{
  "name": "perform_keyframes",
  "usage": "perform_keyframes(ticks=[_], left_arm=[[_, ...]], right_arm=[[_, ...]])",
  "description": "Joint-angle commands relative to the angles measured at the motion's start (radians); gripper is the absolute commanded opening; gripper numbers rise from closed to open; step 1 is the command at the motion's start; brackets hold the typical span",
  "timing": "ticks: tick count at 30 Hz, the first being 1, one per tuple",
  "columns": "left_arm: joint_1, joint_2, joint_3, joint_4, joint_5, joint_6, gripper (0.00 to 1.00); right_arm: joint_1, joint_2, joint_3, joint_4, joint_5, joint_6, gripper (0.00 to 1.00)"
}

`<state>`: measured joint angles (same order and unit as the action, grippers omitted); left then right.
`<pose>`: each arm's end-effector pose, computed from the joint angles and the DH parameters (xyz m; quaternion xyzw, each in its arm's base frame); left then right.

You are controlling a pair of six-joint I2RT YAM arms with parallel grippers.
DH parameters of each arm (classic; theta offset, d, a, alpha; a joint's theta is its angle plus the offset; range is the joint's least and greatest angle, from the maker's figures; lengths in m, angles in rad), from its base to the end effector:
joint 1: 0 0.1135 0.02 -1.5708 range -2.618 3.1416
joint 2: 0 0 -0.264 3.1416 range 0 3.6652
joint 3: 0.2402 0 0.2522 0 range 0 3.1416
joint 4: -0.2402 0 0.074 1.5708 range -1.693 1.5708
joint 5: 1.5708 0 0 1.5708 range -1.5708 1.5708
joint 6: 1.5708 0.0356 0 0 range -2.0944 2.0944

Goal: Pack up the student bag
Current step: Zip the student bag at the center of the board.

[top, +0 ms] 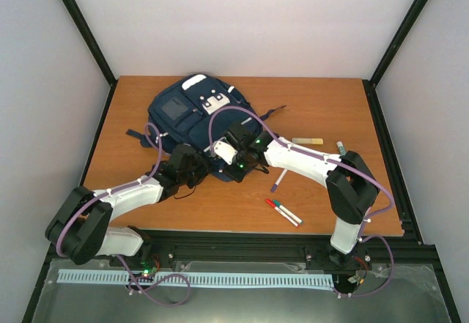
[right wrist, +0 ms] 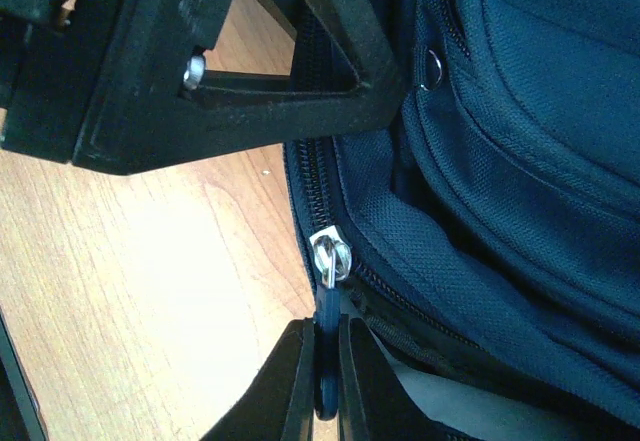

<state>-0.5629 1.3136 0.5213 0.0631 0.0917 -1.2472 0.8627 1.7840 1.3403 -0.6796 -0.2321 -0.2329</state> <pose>0.2090 -0.1357 0.1636 -0.2883 0.8652 -0.3468 0.2191 0.2343 0.2863 0.2226 -0.5263 0.8134 0.1756 0.1746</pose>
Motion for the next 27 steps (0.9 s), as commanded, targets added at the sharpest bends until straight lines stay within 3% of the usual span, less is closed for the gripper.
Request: perform_keyframes(ticks=[1,5,19,24,27], left_arm=[[0.006,0.001,0.046,0.025,0.012,0.009,0.16],[0.006,-0.028,0.039,-0.025,-0.001,0.022,0.01],[0.006,-0.187,-0.049,-0.162,-0.075,0.073,0.01],[0.006,-0.188,-0.047,-0.164,-0.078,0.085,0.01],[0.006,-0.159,-0.033,-0.127,-0.066,0.098,0.01]], right_arm=[[0.009,-0.016,-0.001,-0.037,-0.055,-0.021,0.03],[-0.034,-0.024,-0.004,-0.047,-0.045,-0.016,0.03],[-0.247,-0.046,-0.013,-0.160,-0.063,-0.045,0.03],[-0.240,-0.079,0.009,-0.263,-0.217,-0.088,0.03],[-0.172,-0.095,0.004,-0.273,-0.245,-0.077,0.03]])
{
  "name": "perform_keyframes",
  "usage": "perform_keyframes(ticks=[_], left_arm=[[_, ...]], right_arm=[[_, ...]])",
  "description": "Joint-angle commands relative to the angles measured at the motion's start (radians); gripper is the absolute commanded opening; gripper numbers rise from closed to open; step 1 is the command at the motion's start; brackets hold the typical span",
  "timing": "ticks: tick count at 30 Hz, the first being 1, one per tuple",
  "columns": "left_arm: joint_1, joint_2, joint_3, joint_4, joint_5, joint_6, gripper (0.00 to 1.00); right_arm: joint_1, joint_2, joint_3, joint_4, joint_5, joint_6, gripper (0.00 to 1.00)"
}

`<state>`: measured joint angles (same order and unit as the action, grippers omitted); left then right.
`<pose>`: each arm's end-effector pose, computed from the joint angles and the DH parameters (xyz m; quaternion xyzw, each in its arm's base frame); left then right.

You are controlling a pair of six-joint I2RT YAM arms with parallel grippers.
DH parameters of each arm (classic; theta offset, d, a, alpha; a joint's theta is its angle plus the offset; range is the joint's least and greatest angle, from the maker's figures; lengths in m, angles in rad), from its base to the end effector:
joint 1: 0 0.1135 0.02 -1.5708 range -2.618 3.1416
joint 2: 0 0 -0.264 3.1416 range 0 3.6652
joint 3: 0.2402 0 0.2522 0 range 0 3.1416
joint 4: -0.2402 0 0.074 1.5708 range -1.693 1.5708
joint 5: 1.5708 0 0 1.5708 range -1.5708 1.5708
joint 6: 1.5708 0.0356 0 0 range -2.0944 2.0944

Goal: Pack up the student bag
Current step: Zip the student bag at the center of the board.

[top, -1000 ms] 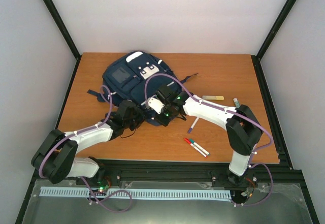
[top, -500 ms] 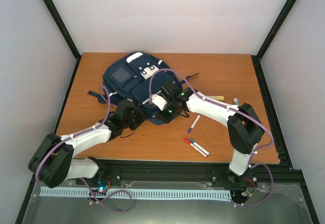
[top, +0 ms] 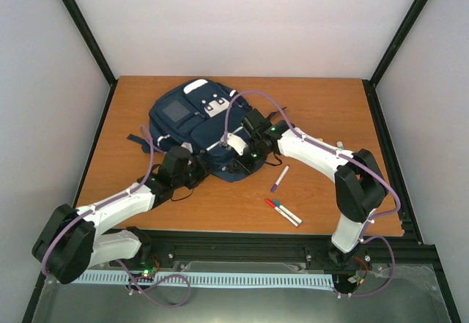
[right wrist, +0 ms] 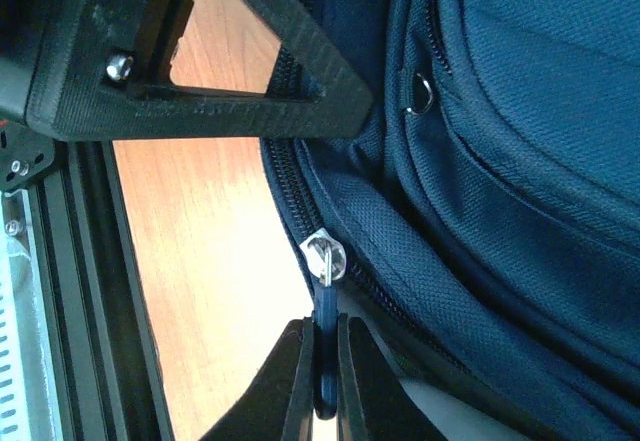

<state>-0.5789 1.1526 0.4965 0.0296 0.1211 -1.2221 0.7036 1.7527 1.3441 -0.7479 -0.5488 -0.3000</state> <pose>0.1919 -0.1306 0.1888 -0.2549 0.8521 -0.3892 0.2398 0.2613 0.2460 0.2353 -0.5020 0.7991 0.2995 0.1408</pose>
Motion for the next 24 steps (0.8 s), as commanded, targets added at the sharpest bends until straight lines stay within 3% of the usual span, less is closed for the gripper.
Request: perform_keyframes(ticks=[1,5,9,14,21,24], left_arm=[[0.022,0.015,0.003,-0.086,-0.090,0.078,0.01],[0.022,0.054,0.040,-0.054,-0.072,0.095,0.01],[0.022,0.057,0.067,-0.039,-0.071,0.108,0.01],[0.022,0.023,0.057,-0.047,-0.099,0.104,0.01],[0.022,0.016,0.040,-0.052,-0.110,0.112,0.01],[0.022,0.024,0.033,-0.033,-0.103,0.106,0.01]], right_arm=[[0.020,-0.064,-0.008,-0.200,0.094,-0.010,0.03],[0.113,0.010,0.025,-0.233,0.140,-0.006,0.05],[0.190,0.113,0.112,-0.256,0.440,-0.009,0.10],[0.192,0.127,0.176,-0.251,0.489,0.006,0.12],[0.192,0.046,0.096,-0.177,0.588,-0.022,0.16],[0.192,0.013,0.074,-0.157,0.549,-0.029,0.10]])
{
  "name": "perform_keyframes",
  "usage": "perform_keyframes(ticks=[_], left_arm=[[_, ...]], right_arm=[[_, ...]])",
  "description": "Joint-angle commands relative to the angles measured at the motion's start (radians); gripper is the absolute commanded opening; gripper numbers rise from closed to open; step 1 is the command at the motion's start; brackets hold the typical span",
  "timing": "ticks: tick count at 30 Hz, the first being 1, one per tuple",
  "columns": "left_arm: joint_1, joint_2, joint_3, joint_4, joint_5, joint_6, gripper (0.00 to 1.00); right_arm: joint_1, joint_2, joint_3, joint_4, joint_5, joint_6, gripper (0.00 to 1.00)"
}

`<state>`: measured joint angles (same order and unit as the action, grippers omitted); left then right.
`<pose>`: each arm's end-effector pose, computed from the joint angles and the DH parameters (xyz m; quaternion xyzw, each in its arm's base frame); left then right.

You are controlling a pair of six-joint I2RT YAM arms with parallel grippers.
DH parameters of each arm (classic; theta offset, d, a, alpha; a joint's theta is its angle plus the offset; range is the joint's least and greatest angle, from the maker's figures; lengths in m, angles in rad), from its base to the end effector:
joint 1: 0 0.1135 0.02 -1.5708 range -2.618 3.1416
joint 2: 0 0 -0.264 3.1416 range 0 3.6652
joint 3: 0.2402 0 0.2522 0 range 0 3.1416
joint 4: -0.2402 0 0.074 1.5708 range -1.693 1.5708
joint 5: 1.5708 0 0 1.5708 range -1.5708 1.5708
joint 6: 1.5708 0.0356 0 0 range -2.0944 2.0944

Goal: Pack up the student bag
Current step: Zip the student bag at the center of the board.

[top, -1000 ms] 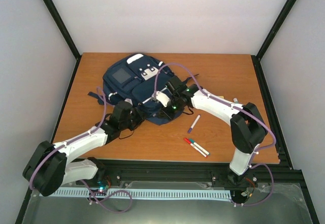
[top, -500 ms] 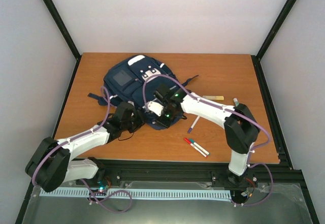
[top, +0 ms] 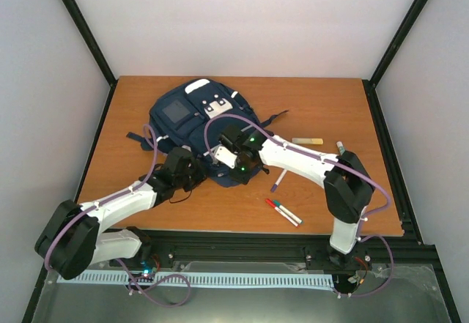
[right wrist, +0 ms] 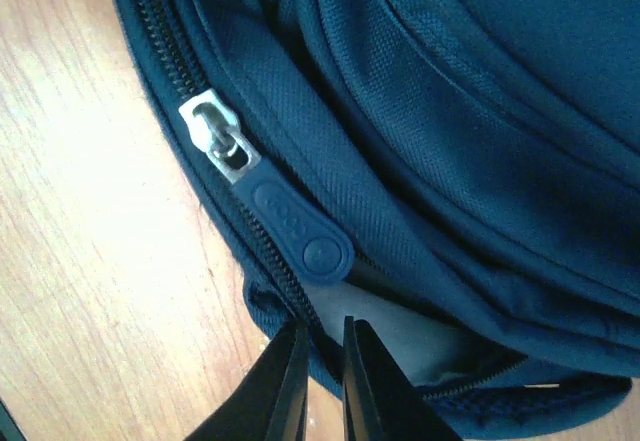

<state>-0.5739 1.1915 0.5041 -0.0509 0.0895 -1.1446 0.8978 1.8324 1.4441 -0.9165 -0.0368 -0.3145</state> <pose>0.1919 -0.1279 0.1760 -0.2398 0.8818 -0.3326 0.2328 0.2274 0.2874 0.2256 -0.5666 0.8131 0.0556 0.1217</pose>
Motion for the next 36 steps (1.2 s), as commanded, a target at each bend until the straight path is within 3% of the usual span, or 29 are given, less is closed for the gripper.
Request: perform_keyframes(ticks=[1,3,7,13,15,24,36], left_arm=[[0.017,-0.010,0.025,0.050,-0.069,0.028,0.01],[0.017,-0.005,0.025,0.055,-0.063,0.028,0.01],[0.017,-0.007,0.025,0.057,-0.058,0.029,0.01],[0.017,-0.013,0.024,0.056,-0.052,0.037,0.01],[0.017,-0.016,0.018,0.065,-0.051,0.039,0.01],[0.017,-0.031,-0.002,0.087,-0.039,0.051,0.01],[0.017,-0.010,0.004,0.112,-0.013,0.051,0.01]], right_arm=[[-0.003,-0.073,-0.024,0.014,0.022,-0.014,0.07],[-0.002,-0.090,-0.020,0.017,-0.021,-0.022,0.03],[-0.002,-0.109,-0.012,0.026,-0.074,-0.021,0.05],[-0.039,-0.047,0.023,0.004,-0.199,0.034,0.39],[-0.059,-0.027,0.031,-0.001,-0.223,0.046,0.46],[-0.172,0.062,0.070,-0.032,-0.456,0.084,0.51],[-0.184,0.154,0.148,-0.050,-0.705,0.085,0.52]])
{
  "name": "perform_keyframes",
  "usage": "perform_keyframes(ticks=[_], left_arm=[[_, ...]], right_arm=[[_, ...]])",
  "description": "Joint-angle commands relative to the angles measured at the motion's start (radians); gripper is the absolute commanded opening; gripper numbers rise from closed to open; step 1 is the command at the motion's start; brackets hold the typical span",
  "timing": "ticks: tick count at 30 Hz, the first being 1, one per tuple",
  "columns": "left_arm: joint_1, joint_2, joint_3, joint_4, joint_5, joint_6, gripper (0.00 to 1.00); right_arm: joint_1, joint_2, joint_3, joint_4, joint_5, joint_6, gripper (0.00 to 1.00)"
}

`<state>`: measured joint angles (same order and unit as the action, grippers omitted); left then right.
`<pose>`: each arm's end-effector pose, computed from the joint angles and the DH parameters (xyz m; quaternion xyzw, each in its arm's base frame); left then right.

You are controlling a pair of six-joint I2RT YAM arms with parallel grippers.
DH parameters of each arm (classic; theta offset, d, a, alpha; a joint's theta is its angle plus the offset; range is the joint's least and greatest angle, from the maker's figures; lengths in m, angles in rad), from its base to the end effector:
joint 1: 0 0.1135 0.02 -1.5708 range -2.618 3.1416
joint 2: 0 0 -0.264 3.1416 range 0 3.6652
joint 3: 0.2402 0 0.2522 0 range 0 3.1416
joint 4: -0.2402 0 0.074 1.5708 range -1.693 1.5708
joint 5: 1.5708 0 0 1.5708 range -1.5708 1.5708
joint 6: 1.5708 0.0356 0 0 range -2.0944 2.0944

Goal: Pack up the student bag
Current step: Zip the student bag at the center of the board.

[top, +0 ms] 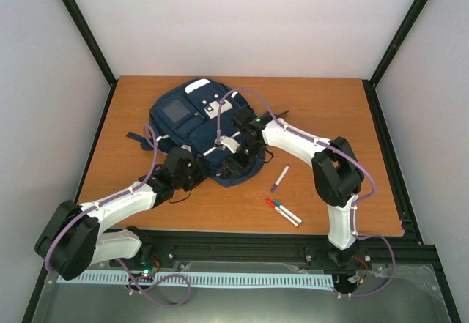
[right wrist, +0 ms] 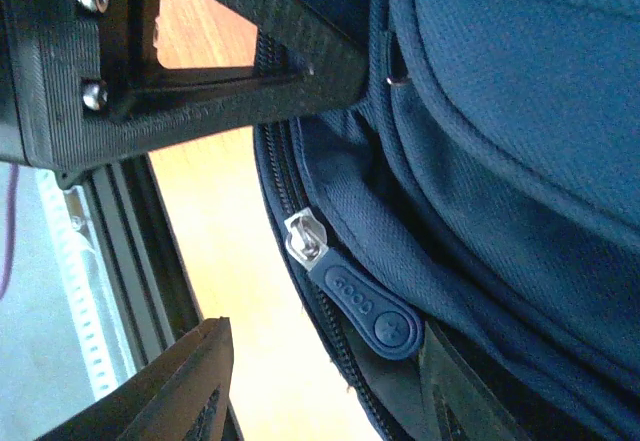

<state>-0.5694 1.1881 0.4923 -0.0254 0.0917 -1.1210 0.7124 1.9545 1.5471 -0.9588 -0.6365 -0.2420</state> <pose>0.1920 -0.1268 0.1752 -0.2297 0.8809 -0.3357 0.2420 0.2801 0.2699 0.2158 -0.4623 0.8246 0.3253 0.0218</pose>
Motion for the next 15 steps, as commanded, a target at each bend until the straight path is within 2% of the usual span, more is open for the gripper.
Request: perform_keyframes(ticks=[1,5,12,15], left_arm=[[0.013,-0.008,0.014,0.086,-0.015,0.027,0.01],[0.013,-0.012,0.009,0.087,-0.017,0.026,0.01],[0.013,-0.013,0.008,0.088,-0.018,0.024,0.01],[0.013,-0.010,0.010,0.091,-0.016,0.023,0.01]], right_arm=[[0.001,0.039,0.053,-0.007,-0.116,0.014,0.52],[0.001,0.040,0.071,-0.001,-0.140,0.026,0.49],[-0.005,0.021,0.060,0.012,-0.167,0.037,0.38],[-0.005,0.026,0.060,0.015,-0.157,0.043,0.37]])
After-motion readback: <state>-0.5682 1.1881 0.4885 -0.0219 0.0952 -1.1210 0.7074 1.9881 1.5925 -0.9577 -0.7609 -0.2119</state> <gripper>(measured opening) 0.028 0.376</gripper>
